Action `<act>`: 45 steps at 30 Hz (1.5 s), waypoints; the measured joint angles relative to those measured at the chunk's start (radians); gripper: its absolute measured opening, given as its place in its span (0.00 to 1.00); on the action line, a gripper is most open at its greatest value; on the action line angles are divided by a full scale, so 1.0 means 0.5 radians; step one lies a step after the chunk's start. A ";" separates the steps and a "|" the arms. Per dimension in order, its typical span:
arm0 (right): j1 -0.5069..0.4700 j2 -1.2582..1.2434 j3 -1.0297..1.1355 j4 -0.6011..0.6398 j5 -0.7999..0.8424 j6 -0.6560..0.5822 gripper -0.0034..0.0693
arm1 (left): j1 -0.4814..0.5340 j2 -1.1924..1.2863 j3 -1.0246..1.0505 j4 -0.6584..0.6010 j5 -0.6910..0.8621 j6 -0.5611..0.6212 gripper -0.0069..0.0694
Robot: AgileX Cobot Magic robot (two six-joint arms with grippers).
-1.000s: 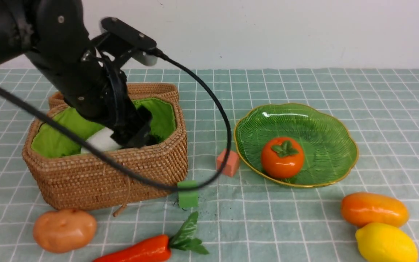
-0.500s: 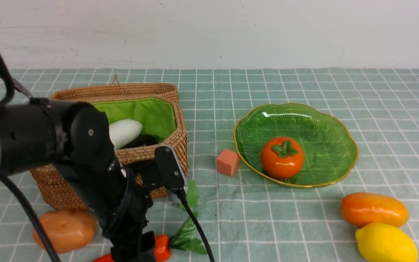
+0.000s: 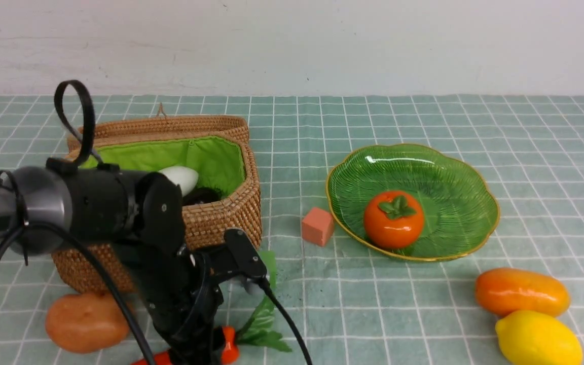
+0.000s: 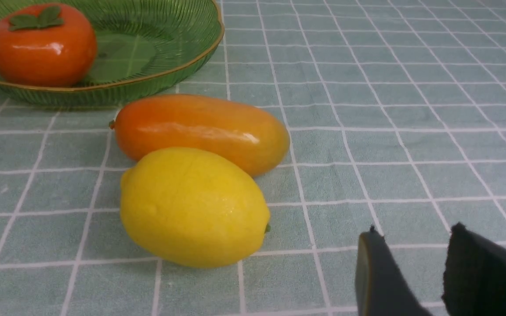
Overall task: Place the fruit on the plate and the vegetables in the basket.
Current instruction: Use the left arm to grab a carrot and put it into the left basket, then grab a potato with your left arm and place it in the basket on the left
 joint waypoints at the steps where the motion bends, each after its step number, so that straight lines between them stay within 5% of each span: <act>1: 0.000 0.000 0.000 0.000 0.000 0.000 0.38 | 0.000 -0.004 -0.009 0.000 0.000 0.000 0.56; 9: 0.000 0.000 0.000 0.000 0.000 0.000 0.38 | 0.000 -0.322 -0.619 0.089 0.416 -0.004 0.56; 14: 0.000 0.000 0.000 0.000 0.000 0.000 0.38 | 0.000 -0.428 -0.888 0.545 0.297 -0.179 0.56; 21: 0.000 0.000 0.000 0.000 0.000 0.000 0.38 | 0.031 -0.306 -0.941 1.239 -0.172 -0.775 0.56; 26: 0.000 0.000 0.000 0.000 0.000 0.000 0.38 | 0.061 -0.124 -0.941 1.277 -0.241 -0.960 0.61; 29: 0.000 0.000 0.000 0.000 0.000 0.000 0.38 | 0.065 0.027 -0.925 1.280 -0.284 -1.024 0.88; 32: 0.000 0.000 0.000 0.000 0.000 0.000 0.38 | 0.065 0.051 -0.869 1.265 -0.338 -1.033 0.95; 40: 0.000 0.000 0.000 0.000 0.000 0.000 0.38 | 0.097 -0.224 -0.797 1.077 0.029 -0.982 0.96; 45: 0.000 0.000 0.000 0.000 0.000 0.000 0.38 | 0.447 -0.639 -0.505 0.587 0.355 -0.779 0.91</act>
